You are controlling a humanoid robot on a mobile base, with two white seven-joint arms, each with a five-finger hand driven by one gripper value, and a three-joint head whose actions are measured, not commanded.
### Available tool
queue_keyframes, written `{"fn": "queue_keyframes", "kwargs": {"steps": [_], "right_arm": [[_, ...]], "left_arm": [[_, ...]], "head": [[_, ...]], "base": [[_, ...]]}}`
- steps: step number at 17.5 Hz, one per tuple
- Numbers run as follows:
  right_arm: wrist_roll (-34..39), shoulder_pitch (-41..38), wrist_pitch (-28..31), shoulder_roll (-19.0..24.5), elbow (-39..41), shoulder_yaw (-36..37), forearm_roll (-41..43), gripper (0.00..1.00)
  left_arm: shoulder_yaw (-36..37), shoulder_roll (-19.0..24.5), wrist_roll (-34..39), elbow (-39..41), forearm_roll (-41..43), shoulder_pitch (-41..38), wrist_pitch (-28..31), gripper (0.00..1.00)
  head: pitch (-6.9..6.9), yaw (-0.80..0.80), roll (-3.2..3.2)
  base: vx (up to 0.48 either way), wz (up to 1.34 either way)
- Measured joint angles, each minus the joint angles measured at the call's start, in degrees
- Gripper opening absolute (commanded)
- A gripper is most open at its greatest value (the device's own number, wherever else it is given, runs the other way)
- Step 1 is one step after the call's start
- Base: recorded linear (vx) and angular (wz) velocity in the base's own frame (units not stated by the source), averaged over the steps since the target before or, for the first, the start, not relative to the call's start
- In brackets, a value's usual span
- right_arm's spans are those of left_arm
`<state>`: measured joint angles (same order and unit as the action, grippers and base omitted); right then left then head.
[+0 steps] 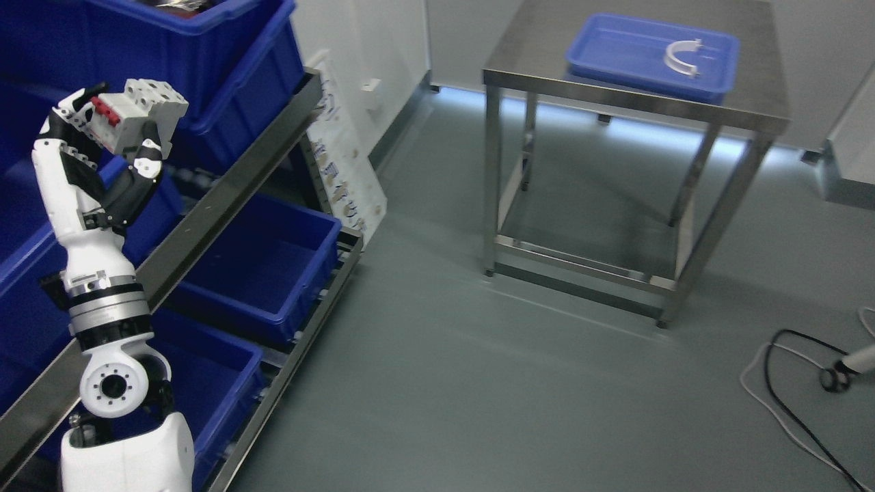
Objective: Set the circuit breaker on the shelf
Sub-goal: 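Carry the breaker in the left hand while turning toward the blue bin shelf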
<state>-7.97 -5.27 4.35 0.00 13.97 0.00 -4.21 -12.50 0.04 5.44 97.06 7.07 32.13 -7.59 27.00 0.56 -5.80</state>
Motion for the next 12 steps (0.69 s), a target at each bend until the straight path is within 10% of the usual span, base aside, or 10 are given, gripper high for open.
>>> {"fn": "queue_keyframes", "kwargs": {"steps": [12], "right_arm": [[0.21, 0.01, 0.01, 0.0, 0.0, 0.0, 0.0, 1.0]], "left_arm": [[3.64, 3.48, -5.56, -0.53, 1.45, 9.62, 17.59, 0.02]], "head": [[0.0, 0.0, 0.0]], "base": [[0.044, 0.77]]}}
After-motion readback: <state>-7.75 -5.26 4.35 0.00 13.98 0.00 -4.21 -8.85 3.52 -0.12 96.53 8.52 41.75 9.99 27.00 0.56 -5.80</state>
